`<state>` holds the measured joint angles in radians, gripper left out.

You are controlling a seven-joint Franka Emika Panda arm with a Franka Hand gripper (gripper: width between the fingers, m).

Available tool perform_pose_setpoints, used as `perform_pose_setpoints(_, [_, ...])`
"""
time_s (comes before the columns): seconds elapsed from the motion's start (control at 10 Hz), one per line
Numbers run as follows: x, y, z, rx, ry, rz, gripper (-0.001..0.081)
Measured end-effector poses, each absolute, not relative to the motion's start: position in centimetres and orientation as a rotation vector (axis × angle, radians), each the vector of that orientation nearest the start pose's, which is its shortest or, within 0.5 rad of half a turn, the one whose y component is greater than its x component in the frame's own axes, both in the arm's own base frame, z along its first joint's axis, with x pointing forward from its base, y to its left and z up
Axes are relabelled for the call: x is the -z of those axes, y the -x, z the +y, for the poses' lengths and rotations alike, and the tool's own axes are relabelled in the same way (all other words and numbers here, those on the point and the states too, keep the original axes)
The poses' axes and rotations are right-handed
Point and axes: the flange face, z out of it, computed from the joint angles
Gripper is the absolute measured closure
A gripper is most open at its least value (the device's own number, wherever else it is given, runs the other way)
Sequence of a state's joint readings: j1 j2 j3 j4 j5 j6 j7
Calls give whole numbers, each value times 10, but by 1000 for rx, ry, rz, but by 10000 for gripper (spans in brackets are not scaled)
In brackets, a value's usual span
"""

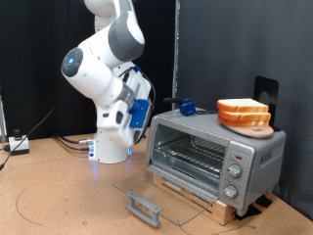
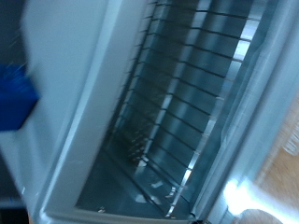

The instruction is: Make a piece of toast with the oven

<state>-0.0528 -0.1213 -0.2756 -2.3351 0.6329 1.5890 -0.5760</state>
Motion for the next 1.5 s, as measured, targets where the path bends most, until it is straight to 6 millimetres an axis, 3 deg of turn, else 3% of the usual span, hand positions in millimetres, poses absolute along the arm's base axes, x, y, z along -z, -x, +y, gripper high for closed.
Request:
perform_pose_setpoints(0.2, [-388, -409, -62, -278, 2290, -350, -1])
perform_pose_setpoints(0.4, [-407, -400, -46, -239, 2344, -555, -1])
perform_pose_setpoints(0.6, [-422, -386, -33, -249, 2370, -615, -1])
perform_pose_setpoints(0.8, [-426, -387, -25, -227, 2309, -589, -1])
perform_pose_setpoints(1.1, [-460, -378, -2, -79, 2191, -734, -1])
perform_pose_setpoints(1.5, [-508, -350, 18, 102, 2224, -912, -1])
